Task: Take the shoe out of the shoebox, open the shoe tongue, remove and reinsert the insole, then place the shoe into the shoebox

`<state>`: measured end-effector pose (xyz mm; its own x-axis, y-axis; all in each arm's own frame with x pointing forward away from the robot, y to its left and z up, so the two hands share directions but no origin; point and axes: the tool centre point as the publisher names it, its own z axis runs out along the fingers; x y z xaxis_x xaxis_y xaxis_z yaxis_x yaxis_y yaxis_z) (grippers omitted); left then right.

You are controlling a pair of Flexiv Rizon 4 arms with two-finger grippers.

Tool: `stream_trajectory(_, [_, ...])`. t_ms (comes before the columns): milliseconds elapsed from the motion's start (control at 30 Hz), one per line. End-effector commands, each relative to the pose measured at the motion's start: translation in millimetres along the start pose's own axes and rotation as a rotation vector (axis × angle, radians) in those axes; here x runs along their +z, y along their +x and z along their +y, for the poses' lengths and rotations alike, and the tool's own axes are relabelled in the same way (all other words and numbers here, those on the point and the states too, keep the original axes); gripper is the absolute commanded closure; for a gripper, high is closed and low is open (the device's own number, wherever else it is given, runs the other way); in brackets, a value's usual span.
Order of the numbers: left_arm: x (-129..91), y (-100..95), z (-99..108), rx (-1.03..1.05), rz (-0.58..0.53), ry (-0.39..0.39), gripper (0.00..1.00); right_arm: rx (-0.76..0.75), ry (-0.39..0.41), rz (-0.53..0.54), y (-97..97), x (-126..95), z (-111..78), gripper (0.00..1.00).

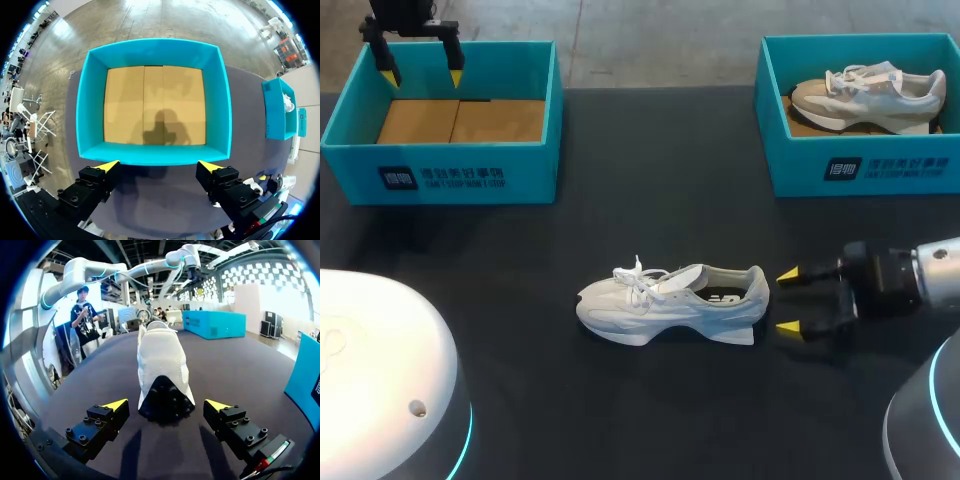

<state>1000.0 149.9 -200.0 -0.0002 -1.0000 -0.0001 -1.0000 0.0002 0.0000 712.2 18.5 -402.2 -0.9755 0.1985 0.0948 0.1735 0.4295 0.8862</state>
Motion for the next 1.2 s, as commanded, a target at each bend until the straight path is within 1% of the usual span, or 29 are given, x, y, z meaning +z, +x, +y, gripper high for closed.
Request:
stream_trajectory(33, [0,0.0,0,0.0,0.0,0.0,0.0,0.0,-0.004,-0.007,0.1,9,1.2,0.0])
stream_trajectory(467, [0,0.0,0,0.0,0.0,0.0,0.0,0.011,-0.023,-0.018,4.4,26,7.3,0.0])
stream_trajectory(967, [0,0.0,0,0.0,0.0,0.0,0.0,0.016,-0.046,-0.017,1.6,43,9.4,0.0])
stream_trajectory(1200, [0,0.0,0,0.0,0.0,0.0,0.0,0.009,-0.049,-0.009,3.0,51,15.1,0.0])
